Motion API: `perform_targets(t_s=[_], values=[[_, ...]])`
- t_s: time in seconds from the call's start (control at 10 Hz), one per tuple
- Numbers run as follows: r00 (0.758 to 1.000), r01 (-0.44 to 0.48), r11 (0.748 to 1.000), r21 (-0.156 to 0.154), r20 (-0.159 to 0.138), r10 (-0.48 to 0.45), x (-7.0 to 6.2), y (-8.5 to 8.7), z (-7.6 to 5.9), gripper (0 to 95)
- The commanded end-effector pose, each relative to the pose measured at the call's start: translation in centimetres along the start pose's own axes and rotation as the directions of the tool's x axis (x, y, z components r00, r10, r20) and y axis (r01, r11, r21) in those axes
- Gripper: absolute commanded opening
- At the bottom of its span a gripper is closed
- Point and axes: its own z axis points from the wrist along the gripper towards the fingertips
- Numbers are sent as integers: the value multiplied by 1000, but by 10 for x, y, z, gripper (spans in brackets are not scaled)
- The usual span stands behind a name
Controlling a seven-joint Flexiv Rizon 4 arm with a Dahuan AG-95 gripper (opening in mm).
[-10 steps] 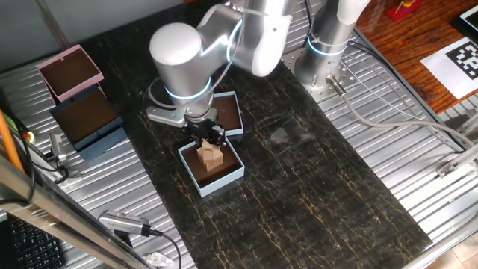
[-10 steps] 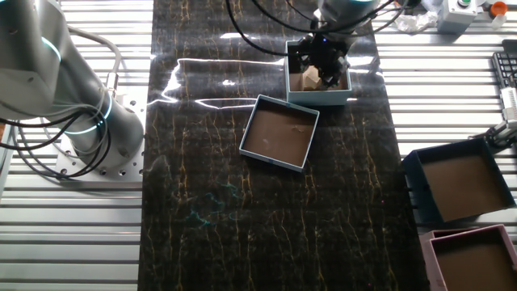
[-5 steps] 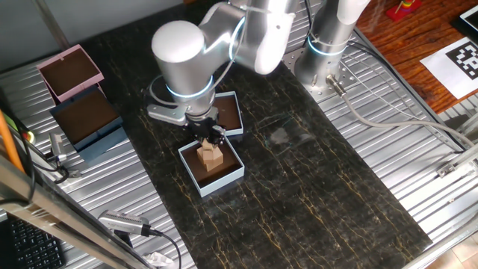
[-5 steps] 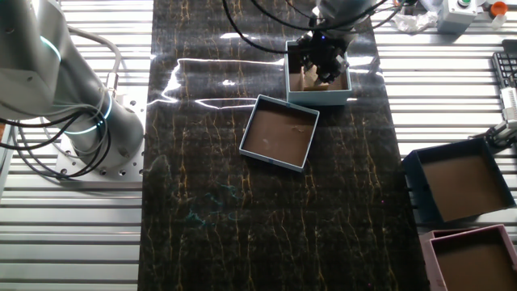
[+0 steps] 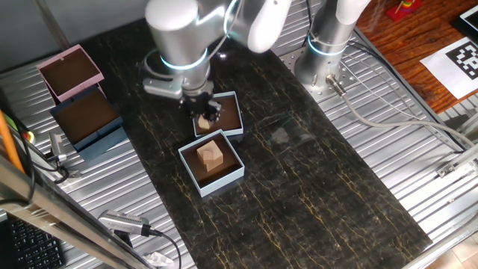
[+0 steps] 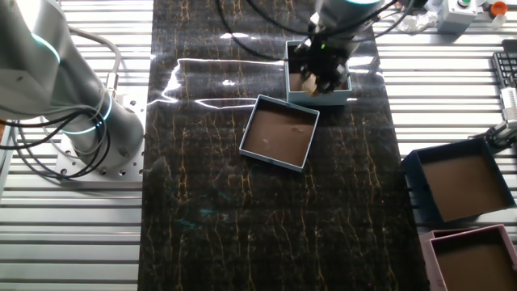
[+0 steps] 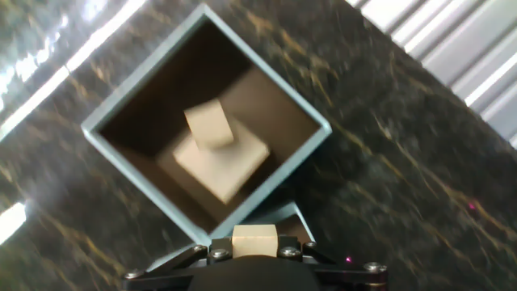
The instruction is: Take everything out of the gift box
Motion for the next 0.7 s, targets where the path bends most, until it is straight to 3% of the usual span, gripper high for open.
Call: perform_targets(t_s=[0.1,0.3,0.5,0.6,0.7], values=[[1000,2,1000,3,4,-2,11,-7,22,0],[1000,0,1000,9,21,0,17,-7,46,0],[999,19,1000,11,43,-20,16,-9,59,0],[997,48,999,18,54,-49,15,-10,65,380],[997,56,998,22,60,-58,13,-9,69,380]])
